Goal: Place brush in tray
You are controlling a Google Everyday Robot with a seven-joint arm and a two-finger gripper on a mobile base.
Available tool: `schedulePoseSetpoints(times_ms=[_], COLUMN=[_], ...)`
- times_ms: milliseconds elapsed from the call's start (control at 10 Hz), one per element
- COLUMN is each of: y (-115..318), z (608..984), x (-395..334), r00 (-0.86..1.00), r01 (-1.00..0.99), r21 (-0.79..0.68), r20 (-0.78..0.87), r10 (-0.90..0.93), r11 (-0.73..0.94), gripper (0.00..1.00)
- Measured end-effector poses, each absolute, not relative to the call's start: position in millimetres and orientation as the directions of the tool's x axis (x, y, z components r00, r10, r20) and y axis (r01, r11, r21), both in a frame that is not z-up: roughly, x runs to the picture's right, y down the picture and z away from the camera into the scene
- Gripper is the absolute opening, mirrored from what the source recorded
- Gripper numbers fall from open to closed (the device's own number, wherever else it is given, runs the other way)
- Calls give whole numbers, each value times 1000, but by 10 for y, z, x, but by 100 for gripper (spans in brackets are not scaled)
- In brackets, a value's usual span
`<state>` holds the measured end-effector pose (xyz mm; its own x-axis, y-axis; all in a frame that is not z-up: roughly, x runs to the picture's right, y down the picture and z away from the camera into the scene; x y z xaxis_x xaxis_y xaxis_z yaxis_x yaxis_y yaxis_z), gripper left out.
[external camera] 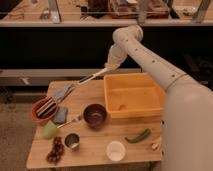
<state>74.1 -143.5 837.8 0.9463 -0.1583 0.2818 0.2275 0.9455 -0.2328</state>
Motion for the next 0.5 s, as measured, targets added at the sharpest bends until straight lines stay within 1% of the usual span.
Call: schedulePoseSetpoints(times_ms=[200,500], y=[-1262,-887], z=[8519,8722], x=[1218,1954], r00=[968,989], r01=[155,33], r21=[-289,-365], r20=[234,145], r10=[-87,22], r11=[945,930], gripper=[0,0])
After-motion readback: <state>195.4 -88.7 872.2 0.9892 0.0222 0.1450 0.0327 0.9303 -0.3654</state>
